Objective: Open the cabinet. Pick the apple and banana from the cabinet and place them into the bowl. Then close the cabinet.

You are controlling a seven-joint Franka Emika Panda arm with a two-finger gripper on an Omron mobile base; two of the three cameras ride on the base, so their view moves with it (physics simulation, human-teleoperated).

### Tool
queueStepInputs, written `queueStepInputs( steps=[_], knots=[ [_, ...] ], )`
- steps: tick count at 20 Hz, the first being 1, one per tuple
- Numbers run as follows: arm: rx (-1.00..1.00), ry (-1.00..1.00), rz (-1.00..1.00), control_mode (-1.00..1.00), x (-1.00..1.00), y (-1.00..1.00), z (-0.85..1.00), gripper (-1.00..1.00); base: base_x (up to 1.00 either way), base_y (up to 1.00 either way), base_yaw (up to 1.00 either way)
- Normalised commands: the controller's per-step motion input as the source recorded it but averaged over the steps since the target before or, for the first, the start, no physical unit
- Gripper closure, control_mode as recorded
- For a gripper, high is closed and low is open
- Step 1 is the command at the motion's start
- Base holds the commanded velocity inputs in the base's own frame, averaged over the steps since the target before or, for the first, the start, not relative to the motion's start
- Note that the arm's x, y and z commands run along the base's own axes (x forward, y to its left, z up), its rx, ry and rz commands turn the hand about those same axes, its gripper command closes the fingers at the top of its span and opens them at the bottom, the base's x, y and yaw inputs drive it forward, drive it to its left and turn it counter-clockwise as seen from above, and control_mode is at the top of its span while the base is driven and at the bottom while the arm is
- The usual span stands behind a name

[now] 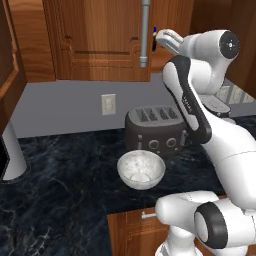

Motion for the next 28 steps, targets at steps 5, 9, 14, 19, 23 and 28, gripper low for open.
queueStepInputs(
  steps=[5,9,14,19,23,28],
  knots=[
    [0.11,0.02,0.09,-1.00,0.58,0.00,-0.25,-1.00,0.00,0.00,0.00],
    [0.14,0.00,0.11,-1.00,0.39,-0.33,0.00,-1.00,0.00,0.00,0.00],
    [0.13,0.05,0.13,-1.00,0.85,-0.06,-0.07,-1.00,0.00,0.00,0.00],
    [0.01,0.06,0.04,-1.00,0.96,0.61,-0.29,-1.00,0.00,0.00,0.00],
    [-0.07,0.14,-0.05,-1.00,0.50,0.48,-0.02,-1.00,0.00,0.00,0.00],
    [-0.11,0.16,0.15,-1.00,0.13,0.97,-0.21,-1.00,0.00,0.00,0.00]
  ],
)
